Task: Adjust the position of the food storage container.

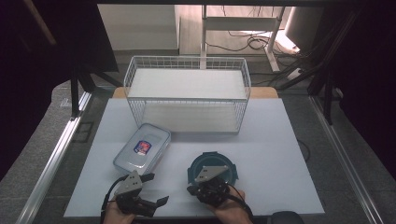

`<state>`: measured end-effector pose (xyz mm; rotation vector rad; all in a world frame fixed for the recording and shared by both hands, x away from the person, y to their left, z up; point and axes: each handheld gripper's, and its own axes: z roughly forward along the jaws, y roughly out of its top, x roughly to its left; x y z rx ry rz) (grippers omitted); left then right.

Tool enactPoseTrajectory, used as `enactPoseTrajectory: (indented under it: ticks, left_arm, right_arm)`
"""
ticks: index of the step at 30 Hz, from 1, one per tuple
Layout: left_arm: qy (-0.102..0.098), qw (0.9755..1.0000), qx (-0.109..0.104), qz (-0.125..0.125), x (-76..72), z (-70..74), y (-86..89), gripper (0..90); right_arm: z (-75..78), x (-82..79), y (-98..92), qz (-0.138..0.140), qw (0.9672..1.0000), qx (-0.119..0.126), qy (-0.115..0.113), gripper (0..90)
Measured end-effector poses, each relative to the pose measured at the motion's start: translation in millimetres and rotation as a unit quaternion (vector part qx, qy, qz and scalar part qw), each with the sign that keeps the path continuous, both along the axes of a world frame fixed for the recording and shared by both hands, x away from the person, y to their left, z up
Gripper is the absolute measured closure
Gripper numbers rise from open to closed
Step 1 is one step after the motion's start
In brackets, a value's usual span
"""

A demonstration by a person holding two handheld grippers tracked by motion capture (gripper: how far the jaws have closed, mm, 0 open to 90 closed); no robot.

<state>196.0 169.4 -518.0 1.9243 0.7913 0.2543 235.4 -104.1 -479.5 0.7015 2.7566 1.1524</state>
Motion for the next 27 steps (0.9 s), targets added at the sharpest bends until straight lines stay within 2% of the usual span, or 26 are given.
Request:
enactPoseTrajectory:
  ticks: [2,5,8,10,11,12,15,16,18,19,22,23,26,27]
  left_arm:
    - [-0.001,1.0000,0.005,-0.001,-0.4,-0.2,-1.5,5.1]
    - [0.000,1.0000,0.007,-0.001,-0.4,-0.7,-2.1,5.1]
    - [0.002,1.0000,0.008,0.000,-0.1,-1.0,-1.7,5.1]
    - [0.001,1.0000,0.007,0.000,0.0,-0.9,-1.7,5.1]
    - [0.001,1.0000,0.007,0.000,0.1,-0.9,-1.9,5.1]
    - [0.001,1.0000,0.008,-0.001,0.3,-1.0,-2.1,5.1]
    - [0.001,1.0000,0.008,-0.001,0.5,-1.3,-2.7,5.1]
    - [0.000,1.0000,0.008,-0.001,0.7,-1.4,-2.9,5.1]
    - [0.002,1.0000,0.007,-0.002,1.3,-1.8,-3.2,5.2]
    - [0.002,1.0000,0.007,-0.002,1.3,-1.8,-3.6,5.2]
    - [0.000,1.0000,0.008,-0.003,1.0,-1.4,-3.9,5.1]
    - [0.000,1.0000,0.008,-0.003,0.7,-1.3,-4.0,5.1]
    - [0.000,1.0000,0.008,-0.004,0.3,-1.3,-3.9,5.1]
    - [0.000,1.0000,0.008,-0.005,0.2,-1.2,-3.7,5.1]
  right_arm:
    - [0.0,3.9,-4.3,-0.009,1.0000,0.001,-0.003,90.0]
    - [0.7,17.9,-20.8,-0.040,0.9991,-0.001,-0.010,90.0]
    - [1.9,35.7,-45.0,-0.085,0.9963,-0.002,-0.017,90.0]
    - [1.8,38.8,-49.4,-0.092,0.9956,0.000,-0.019,90.0]
    - [1.8,43.2,-55.3,-0.101,0.9947,0.004,-0.016,90.0]
    - [1.4,48.1,-60.8,-0.100,0.9948,0.018,0.000,89.9]
    - [2.7,48.2,-59.6,-0.101,0.9947,0.018,0.003,89.8]
    - [4.1,48.8,-58.6,-0.098,0.9947,0.031,0.007,89.7]
    - [6.2,49.7,-56.7,-0.095,0.9948,0.038,0.007,89.5]
    - [10.7,52.8,-46.9,-0.088,0.9957,0.026,-0.007,88.0]
    - [13.0,59.2,-37.7,-0.086,0.9959,0.023,-0.013,86.7]
    - [13.0,64.1,-31.7,-0.087,0.9959,0.019,-0.015,86.6]
    - [6.5,76.2,-10.9,-0.087,0.9955,-0.028,-0.027,87.9]
    - [3.4,77.8,-6.5,-0.090,0.9944,-0.047,-0.029,89.4]
